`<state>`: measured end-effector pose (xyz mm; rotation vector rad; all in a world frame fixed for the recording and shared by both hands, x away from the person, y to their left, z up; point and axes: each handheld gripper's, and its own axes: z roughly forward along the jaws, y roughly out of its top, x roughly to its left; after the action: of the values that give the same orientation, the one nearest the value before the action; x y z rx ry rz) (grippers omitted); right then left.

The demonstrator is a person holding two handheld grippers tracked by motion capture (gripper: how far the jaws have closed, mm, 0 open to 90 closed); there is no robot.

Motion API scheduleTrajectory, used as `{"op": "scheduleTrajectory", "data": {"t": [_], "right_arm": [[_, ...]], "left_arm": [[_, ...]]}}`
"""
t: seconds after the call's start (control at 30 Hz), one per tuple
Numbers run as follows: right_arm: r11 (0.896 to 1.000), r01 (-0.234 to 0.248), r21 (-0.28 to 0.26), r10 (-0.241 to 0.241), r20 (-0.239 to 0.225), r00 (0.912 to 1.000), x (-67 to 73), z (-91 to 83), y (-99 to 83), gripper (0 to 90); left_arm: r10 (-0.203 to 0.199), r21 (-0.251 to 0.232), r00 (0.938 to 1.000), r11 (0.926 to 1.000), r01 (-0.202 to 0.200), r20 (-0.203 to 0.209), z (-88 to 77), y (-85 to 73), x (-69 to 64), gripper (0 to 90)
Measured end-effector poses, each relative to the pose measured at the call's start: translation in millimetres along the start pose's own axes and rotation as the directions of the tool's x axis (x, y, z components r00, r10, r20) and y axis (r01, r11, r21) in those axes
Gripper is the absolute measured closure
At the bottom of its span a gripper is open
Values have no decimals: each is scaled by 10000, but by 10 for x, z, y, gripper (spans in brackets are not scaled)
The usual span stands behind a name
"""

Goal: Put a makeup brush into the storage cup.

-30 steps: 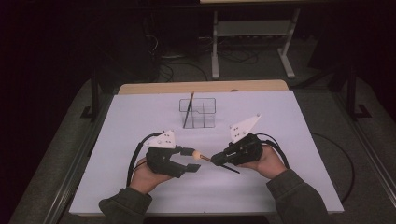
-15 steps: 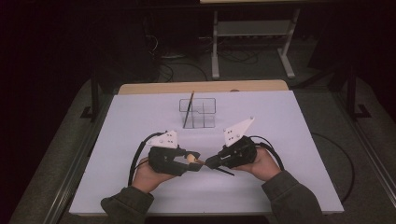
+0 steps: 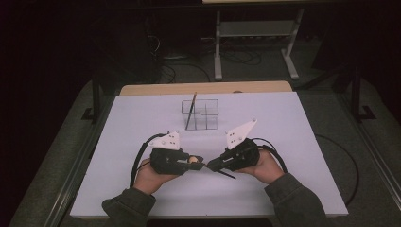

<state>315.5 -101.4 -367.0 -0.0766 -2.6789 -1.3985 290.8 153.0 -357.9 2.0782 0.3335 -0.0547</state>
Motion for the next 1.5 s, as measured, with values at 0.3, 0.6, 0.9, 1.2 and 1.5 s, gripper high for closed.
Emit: {"op": "scheduleTrajectory", "data": {"t": [0.3,0.6,0.9,1.2,1.5], "right_arm": [[9985,509,182,-511,130,9986,42,36,34,829],[9948,745,694,-783,539,9955,94,49,111,731],[9909,726,1137,-797,593,9951,106,82,194,723],[9872,586,1484,-668,507,9965,96,121,220,778],[9886,508,1418,-563,347,9978,95,141,231,824]], "left_arm": [[16,59,9988,10000,-19,484,-7,88,-17,834],[444,606,9988,9971,-457,223,-54,233,-69,837],[749,1197,9972,9900,-745,17,-13,274,-86,837],[834,1332,9965,9877,-819,-53,4,324,-114,837],[792,1252,9968,9889,-801,124,-8,332,-105,834]]}}
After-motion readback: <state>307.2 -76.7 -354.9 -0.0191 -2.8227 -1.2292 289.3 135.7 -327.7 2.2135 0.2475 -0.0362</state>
